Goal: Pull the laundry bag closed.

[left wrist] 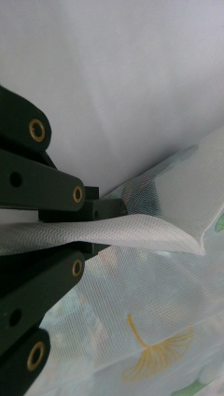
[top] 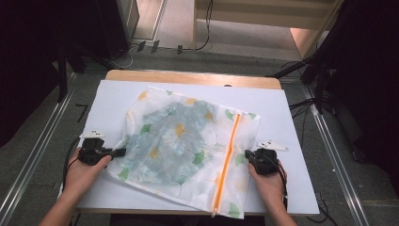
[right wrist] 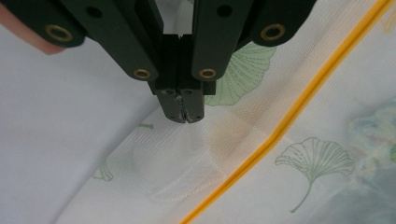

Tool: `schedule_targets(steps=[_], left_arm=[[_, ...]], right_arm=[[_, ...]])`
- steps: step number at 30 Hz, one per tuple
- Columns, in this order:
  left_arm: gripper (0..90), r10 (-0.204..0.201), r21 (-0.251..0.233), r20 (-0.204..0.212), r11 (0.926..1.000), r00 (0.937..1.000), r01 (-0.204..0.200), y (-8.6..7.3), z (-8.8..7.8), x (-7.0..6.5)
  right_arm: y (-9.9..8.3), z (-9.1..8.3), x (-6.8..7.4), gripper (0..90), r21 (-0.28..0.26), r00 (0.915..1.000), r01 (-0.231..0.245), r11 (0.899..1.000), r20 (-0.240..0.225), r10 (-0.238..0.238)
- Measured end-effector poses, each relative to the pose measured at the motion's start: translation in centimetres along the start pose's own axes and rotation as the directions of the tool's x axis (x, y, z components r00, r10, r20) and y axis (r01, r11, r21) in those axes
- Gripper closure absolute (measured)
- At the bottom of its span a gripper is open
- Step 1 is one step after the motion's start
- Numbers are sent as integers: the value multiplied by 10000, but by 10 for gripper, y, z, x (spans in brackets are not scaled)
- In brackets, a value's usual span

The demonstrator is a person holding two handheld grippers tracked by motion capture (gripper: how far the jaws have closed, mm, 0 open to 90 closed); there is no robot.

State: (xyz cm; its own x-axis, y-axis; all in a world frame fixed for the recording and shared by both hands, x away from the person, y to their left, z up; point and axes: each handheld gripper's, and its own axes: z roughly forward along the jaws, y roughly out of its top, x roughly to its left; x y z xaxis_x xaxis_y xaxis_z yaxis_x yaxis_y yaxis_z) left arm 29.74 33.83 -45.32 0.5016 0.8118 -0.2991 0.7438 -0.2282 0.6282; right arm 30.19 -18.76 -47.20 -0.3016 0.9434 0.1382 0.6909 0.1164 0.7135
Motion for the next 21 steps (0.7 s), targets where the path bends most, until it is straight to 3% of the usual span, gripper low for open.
schedule_targets(steps=[4,8,13,18,21], left_arm=[[890,2,413,431,9991,9991,-20,-7,-2,-11],[889,244,592,516,9979,9984,-274,-12,-2,-23],[888,175,674,831,9975,9964,-231,-18,-5,-27],[889,398,868,1078,9950,9934,-493,-25,-7,-38],[850,390,681,946,9966,9948,-455,-26,-8,-38]], right_arm=[[22,23,-8,900,-36,9988,336,9994,354,-334],[33,34,-17,900,26,9990,102,9999,427,-103],[33,34,-20,900,14,9989,237,9997,397,-238],[33,27,-24,900,-243,9979,357,9991,548,-343],[33,26,-26,888,-360,9986,239,9991,480,-222]])
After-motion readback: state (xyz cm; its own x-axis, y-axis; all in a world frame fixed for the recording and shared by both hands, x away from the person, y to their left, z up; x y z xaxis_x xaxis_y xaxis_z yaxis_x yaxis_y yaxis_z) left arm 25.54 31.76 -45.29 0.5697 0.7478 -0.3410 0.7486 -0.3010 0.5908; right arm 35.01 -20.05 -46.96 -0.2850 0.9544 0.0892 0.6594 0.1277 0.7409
